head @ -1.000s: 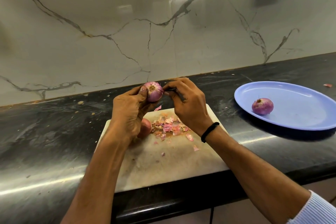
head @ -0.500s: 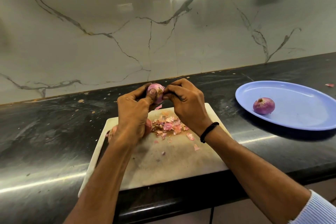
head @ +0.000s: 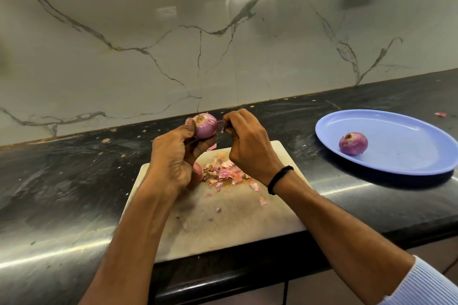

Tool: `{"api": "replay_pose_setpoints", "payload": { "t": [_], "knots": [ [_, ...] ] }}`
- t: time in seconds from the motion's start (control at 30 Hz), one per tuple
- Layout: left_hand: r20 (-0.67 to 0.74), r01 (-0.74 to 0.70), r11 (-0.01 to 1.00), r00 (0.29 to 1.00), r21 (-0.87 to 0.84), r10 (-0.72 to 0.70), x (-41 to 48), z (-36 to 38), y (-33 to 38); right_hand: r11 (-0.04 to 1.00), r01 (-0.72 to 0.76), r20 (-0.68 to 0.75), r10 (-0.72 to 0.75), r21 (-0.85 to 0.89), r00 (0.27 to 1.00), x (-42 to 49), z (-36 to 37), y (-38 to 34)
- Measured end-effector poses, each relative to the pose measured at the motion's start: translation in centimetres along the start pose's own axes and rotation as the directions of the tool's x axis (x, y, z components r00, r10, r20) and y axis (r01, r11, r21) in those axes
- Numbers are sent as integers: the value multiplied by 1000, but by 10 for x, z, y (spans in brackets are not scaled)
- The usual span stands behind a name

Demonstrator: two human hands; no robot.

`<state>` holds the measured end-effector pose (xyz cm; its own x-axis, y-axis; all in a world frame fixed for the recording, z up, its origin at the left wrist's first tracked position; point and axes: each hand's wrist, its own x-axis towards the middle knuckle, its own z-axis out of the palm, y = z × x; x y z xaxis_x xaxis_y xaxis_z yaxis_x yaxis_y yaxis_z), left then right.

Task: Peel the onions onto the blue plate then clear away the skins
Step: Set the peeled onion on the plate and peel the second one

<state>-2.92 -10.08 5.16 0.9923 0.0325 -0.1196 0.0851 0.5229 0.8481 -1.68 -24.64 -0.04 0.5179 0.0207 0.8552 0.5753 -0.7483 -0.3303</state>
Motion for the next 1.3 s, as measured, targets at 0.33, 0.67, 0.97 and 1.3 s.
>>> {"api": "replay_pose_setpoints", "payload": {
  "t": [0.33, 0.67, 0.97, 1.3],
  "knots": [
    [-18, 34, 996, 999, 86, -33, -4, 0, 2, 968, -151, 81, 138, 198, 987, 6, -12, 0],
    [23, -241, 807, 962, 539, 272, 1, -11, -3, 937, -241, 386, 131, 253, 913, 4, -12, -4],
    [175, -381, 789, 924, 482, 339, -1, -11, -3, 883, -297, 337, 172, 364, 925, 6, -11, -4],
    [307, -474, 655, 880, 589, 362, -2, -12, -6, 977, -128, 175, 98, 168, 980, 4, -6, 1]
  ]
}}
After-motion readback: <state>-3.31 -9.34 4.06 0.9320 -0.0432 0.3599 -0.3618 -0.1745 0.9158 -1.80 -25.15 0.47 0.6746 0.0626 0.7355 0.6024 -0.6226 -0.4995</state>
